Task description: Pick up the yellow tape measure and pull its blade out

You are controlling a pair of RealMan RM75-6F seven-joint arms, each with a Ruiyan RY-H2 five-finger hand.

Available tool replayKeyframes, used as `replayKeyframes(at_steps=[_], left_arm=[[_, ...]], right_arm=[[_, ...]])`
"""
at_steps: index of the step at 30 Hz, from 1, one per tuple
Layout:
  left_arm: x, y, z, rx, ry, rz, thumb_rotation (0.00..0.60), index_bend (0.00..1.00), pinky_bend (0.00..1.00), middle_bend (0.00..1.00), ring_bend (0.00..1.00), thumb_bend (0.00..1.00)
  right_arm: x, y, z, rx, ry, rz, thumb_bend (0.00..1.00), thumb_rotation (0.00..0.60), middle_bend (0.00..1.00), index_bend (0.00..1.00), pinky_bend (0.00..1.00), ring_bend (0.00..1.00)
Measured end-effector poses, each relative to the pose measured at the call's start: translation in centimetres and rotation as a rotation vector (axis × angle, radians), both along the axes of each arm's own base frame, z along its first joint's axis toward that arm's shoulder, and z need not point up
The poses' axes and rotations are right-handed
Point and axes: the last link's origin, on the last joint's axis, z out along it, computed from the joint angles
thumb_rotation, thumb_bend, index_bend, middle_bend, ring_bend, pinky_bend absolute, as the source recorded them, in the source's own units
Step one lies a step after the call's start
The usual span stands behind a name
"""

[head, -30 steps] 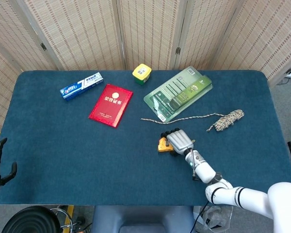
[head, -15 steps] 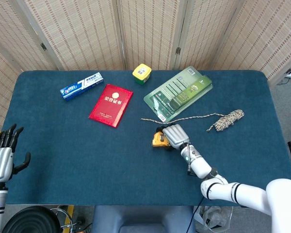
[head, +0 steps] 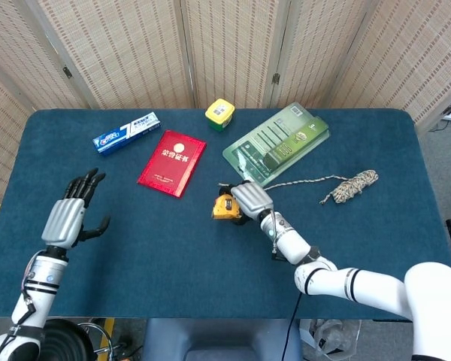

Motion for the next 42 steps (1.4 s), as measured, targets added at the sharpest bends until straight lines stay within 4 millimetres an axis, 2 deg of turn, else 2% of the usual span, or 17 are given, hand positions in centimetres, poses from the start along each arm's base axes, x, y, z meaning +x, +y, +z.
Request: replayKeyframes(at_steps=[9, 18, 30, 42], left_arm=[[2.9, 1.9, -3.0, -0.107, -0.035, 0.045, 0.600, 0.00, 0.00, 0.00, 0.00, 0.44], [6.0, 2.6, -6.2, -0.154, -0.106, 0.054, 0.600, 0.00, 0.00, 0.00, 0.00, 0.43], [8.2, 3.3, -9.0, -0.172, -0.170, 0.109, 0.600, 0.00, 0.00, 0.00, 0.00, 0.42], [8.5, 4.3, -10.4, -0.161, -0.218, 0.174, 0.600, 0.00, 0.00, 0.00, 0.00, 0.40]], right_arm=[[2.5, -0.7, -0.6, 0.020, -0.069, -0.016, 0.31, 0.600, 0.46, 0.47, 0.22, 0.34], [4.8, -0.8, -1.6, 0.022, -0.103, 0.003, 0.31, 0.600, 0.46, 0.47, 0.22, 0.34], [6.6, -0.3, -3.1, 0.048, -0.167, -0.026, 0.31, 0.600, 0.46, 0.47, 0.22, 0.34], [6.6, -0.7, -3.8, 0.059, -0.190, -0.082, 0.31, 0.600, 0.46, 0.47, 0.22, 0.34]])
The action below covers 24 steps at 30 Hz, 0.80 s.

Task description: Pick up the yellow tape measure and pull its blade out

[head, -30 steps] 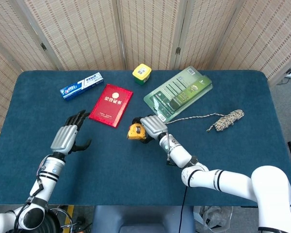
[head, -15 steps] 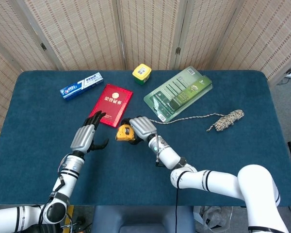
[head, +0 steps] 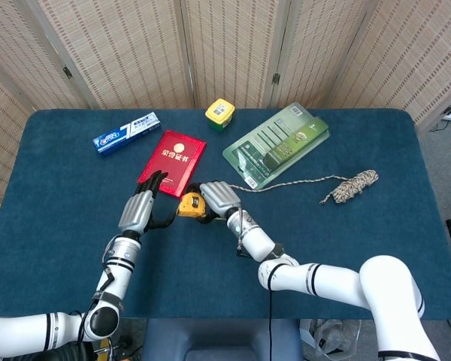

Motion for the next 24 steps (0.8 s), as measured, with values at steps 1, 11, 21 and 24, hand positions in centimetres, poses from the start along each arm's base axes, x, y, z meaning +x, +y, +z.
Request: replayKeyframes(at_steps=[1, 11, 21, 24], left_arm=[[0.0, 0.1, -0.1, -0.003, -0.010, 0.010, 0.600, 0.00, 0.00, 0.00, 0.00, 0.40], [-0.1, 0.8, -0.8, -0.033, -0.021, 0.058, 0.600, 0.00, 0.00, 0.00, 0.00, 0.40], [0.7, 1.0, -1.2, -0.012, -0.015, 0.069, 0.600, 0.00, 0.00, 0.00, 0.00, 0.40], [0.8, 1.1, -1.5, -0.009, -0.004, 0.071, 0.600, 0.00, 0.00, 0.00, 0.00, 0.40]], right_arm=[[0.1, -0.1, -0.1, 0.002, -0.001, -0.005, 0.31, 0.600, 0.46, 0.47, 0.22, 0.34], [0.3, -1.0, -0.2, -0.012, 0.006, -0.039, 0.31, 0.600, 0.46, 0.47, 0.22, 0.34], [1.0, -1.4, -0.9, -0.004, -0.008, -0.066, 0.31, 0.600, 0.46, 0.47, 0.22, 0.34], [1.1, -1.4, -1.0, 0.002, -0.017, -0.069, 0.31, 0.600, 0.46, 0.47, 0.22, 0.34]])
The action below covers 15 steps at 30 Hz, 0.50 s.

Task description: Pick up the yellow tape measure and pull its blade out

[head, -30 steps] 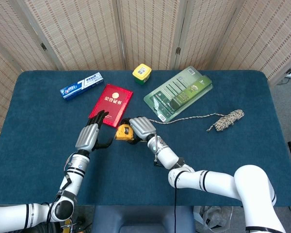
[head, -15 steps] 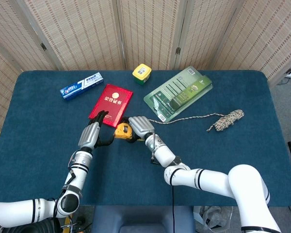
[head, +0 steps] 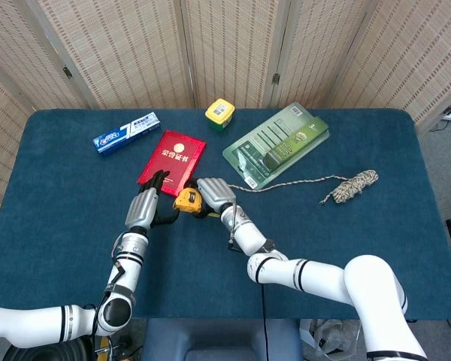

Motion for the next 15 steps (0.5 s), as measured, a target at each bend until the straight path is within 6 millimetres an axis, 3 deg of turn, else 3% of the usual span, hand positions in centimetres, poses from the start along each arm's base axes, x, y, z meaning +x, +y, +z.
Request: replayKeyframes(at_steps=[15], left_arm=[[-1.0, 0.5, -0.6, 0.002, 0.040, 0.036, 0.600, 0.00, 0.00, 0.00, 0.00, 0.40]], right_arm=[[-0.4, 0.0, 0.3, 0.007, -0.002, 0.000, 0.31, 0.600, 0.46, 0.47, 0.22, 0.34]])
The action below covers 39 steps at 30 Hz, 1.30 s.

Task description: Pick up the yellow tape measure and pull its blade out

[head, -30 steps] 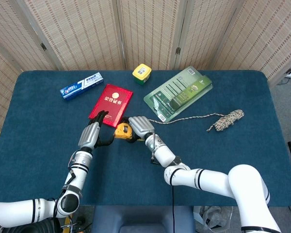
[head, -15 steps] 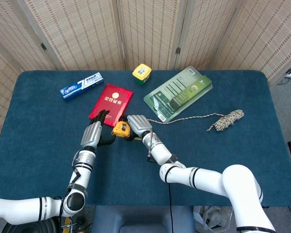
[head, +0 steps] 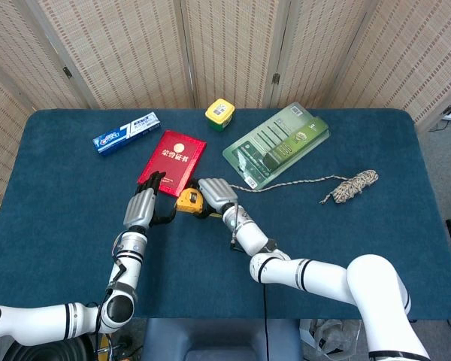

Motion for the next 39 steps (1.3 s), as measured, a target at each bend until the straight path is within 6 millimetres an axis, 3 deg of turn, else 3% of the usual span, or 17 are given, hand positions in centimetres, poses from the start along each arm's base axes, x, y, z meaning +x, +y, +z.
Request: replayKeyframes(at_steps=[39], left_arm=[[0.14, 0.42, -0.74, -0.017, 0.000, 0.023, 0.600, 0.00, 0.00, 0.00, 0.00, 0.40]], right_arm=[[-0.43, 0.01, -0.01, 0.020, 0.012, 0.013, 0.31, 0.600, 0.46, 0.47, 0.22, 0.35]])
